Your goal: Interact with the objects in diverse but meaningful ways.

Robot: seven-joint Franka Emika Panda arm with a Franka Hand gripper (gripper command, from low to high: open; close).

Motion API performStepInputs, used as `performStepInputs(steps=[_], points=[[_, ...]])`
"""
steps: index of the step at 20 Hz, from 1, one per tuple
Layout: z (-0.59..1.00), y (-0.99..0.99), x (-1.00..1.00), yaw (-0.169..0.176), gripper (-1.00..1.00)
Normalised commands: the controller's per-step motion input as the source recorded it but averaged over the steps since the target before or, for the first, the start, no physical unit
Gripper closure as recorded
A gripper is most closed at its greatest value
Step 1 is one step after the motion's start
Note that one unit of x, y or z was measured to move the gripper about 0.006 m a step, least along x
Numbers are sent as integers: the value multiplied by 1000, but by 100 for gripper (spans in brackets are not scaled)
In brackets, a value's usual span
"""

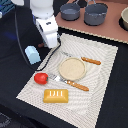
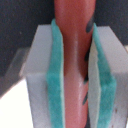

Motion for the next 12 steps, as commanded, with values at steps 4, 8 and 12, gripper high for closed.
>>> performStepInputs(steps=[4, 8, 12], points=[[764, 339, 868, 44, 100], [549, 124, 1000, -3, 100], [302, 21, 1000, -13, 100]])
